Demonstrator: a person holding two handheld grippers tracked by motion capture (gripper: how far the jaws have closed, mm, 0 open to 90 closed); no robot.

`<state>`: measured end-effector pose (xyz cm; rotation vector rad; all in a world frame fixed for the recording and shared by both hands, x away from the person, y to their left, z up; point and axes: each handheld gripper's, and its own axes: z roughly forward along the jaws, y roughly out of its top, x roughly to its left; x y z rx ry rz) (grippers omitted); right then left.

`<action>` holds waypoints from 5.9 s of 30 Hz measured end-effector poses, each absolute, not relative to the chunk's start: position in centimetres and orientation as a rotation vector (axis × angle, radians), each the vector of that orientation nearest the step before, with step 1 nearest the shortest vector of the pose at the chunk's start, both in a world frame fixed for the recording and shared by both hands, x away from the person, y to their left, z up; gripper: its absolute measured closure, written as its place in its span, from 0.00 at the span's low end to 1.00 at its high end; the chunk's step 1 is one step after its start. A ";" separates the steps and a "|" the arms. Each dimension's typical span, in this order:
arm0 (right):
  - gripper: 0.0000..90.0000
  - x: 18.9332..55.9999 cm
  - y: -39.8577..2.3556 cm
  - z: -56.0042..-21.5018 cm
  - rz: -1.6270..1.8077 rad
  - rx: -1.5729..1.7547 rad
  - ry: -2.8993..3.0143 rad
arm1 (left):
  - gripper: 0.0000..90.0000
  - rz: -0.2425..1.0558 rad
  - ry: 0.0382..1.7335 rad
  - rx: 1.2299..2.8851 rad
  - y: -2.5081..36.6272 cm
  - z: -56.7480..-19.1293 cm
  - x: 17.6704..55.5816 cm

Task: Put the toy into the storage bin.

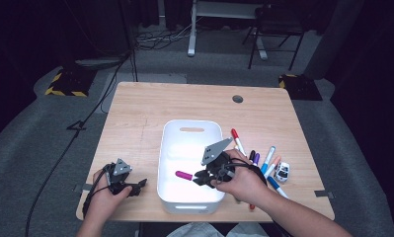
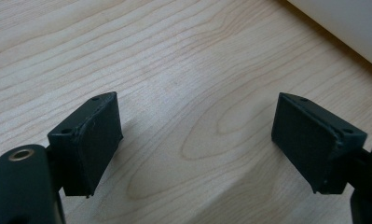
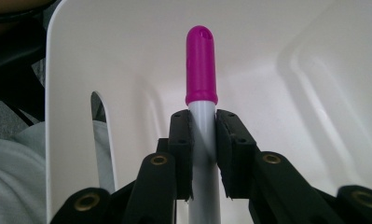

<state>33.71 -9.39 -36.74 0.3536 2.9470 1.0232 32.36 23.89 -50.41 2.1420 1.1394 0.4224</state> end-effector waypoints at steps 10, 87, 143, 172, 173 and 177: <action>0.86 32.9 -8.3 -37.6 0.891 0.349 2.985 | 0.18 0.423 1.139 2.143 23.9 -50.4 32.4; 0.63 41.1 -24.1 -40.0 1.029 0.980 2.578 | 0.18 0.418 1.133 2.143 23.9 -50.5 32.5; 0.86 49.1 -22.5 -44.1 0.872 1.021 2.571 | 0.18 0.420 1.141 2.141 23.9 -50.4 32.5; 0.86 40.9 -21.0 -33.7 1.153 0.830 2.593 | 0.18 0.417 1.138 2.141 23.8 -50.4 32.8; 0.86 40.7 -20.9 -33.5 1.154 0.807 2.599 | 0.18 0.416 1.139 2.141 23.8 -50.4 32.8; 0.86 39.6 -19.9 -32.7 1.183 0.758 2.619 | 0.18 0.416 1.138 2.141 23.8 -50.4 32.8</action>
